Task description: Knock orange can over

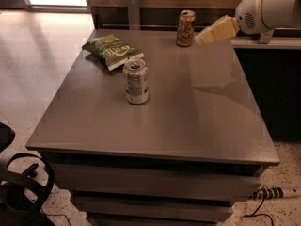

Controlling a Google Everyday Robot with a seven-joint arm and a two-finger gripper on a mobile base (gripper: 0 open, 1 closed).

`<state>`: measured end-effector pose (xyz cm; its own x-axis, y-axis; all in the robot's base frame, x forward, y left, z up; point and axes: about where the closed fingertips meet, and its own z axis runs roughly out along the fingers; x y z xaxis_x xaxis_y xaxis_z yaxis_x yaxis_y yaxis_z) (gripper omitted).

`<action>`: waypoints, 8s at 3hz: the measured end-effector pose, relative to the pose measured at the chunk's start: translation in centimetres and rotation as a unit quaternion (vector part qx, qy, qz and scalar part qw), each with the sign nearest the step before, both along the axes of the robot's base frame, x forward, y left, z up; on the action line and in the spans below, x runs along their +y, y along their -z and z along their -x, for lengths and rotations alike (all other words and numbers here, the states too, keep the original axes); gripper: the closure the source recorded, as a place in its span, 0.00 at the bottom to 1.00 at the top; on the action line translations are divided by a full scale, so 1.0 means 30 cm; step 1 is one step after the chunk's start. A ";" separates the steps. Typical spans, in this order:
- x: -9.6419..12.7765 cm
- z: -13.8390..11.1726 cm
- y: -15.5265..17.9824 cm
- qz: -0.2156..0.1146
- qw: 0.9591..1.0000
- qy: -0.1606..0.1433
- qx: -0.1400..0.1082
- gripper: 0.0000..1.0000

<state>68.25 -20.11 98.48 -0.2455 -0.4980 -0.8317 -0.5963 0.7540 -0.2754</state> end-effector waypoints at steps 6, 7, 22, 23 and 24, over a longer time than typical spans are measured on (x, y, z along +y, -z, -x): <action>-0.043 -0.351 0.145 -0.098 0.994 0.031 -0.024 0.00; -0.054 -0.407 0.169 -0.108 0.993 0.029 -0.032 0.00; 0.166 -0.694 0.330 -0.156 0.987 -0.030 0.008 1.00; 0.109 -0.657 0.278 -0.121 0.992 -0.012 0.016 1.00; 0.051 -0.615 0.230 -0.081 0.996 0.008 0.029 1.00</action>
Offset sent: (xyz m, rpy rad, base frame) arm 0.0206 -0.0052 -0.0111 0.0330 -0.0126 -0.0651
